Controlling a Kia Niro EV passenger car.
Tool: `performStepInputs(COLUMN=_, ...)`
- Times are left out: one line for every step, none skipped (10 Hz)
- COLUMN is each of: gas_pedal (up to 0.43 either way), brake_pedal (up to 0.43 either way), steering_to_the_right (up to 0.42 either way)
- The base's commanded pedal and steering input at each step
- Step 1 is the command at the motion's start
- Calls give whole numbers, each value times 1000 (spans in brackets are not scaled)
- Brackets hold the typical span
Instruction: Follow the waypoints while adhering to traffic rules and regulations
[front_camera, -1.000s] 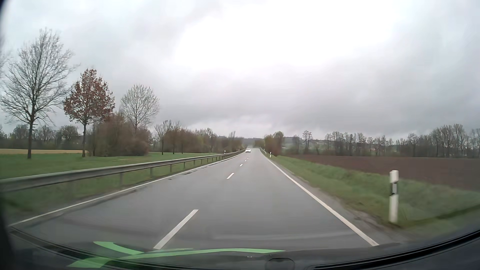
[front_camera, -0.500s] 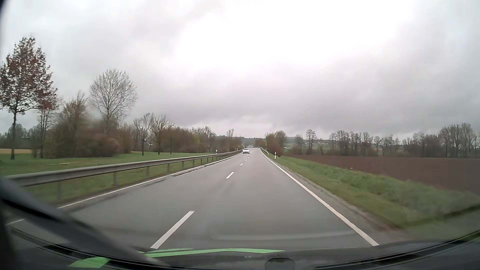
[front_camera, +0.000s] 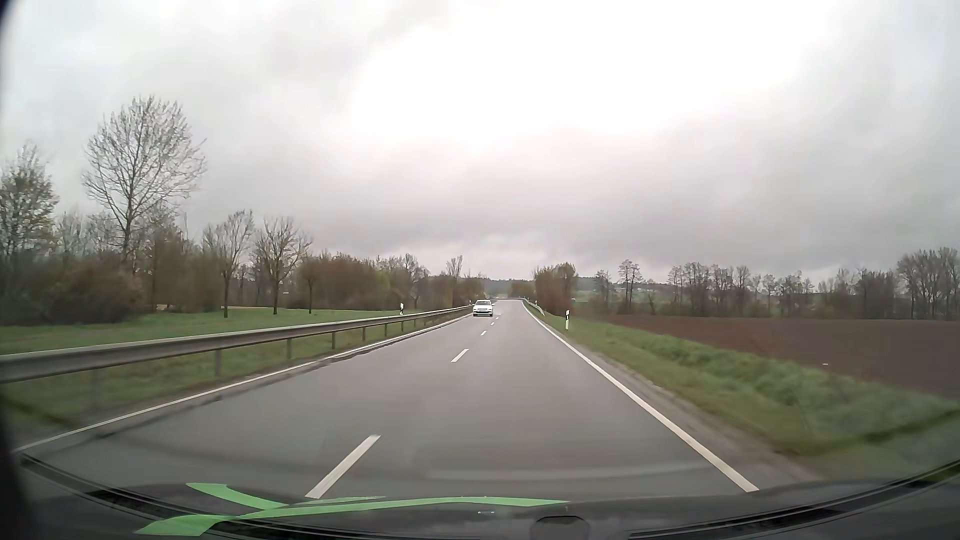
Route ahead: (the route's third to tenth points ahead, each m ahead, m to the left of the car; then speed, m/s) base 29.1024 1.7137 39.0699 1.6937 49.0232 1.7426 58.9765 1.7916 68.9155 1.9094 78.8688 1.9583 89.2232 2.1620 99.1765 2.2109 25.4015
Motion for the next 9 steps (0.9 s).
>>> performStepInputs(gas_pedal=177, brake_pedal=0, steering_to_the_right=0)
performStepInputs(gas_pedal=177, brake_pedal=0, steering_to_the_right=0)
performStepInputs(gas_pedal=177, brake_pedal=0, steering_to_the_right=0)
performStepInputs(gas_pedal=177, brake_pedal=0, steering_to_the_right=1)
performStepInputs(gas_pedal=189, brake_pedal=0, steering_to_the_right=2)
performStepInputs(gas_pedal=189, brake_pedal=0, steering_to_the_right=3)
performStepInputs(gas_pedal=189, brake_pedal=0, steering_to_the_right=1)
performStepInputs(gas_pedal=197, brake_pedal=0, steering_to_the_right=0)
performStepInputs(gas_pedal=197, brake_pedal=0, steering_to_the_right=0)
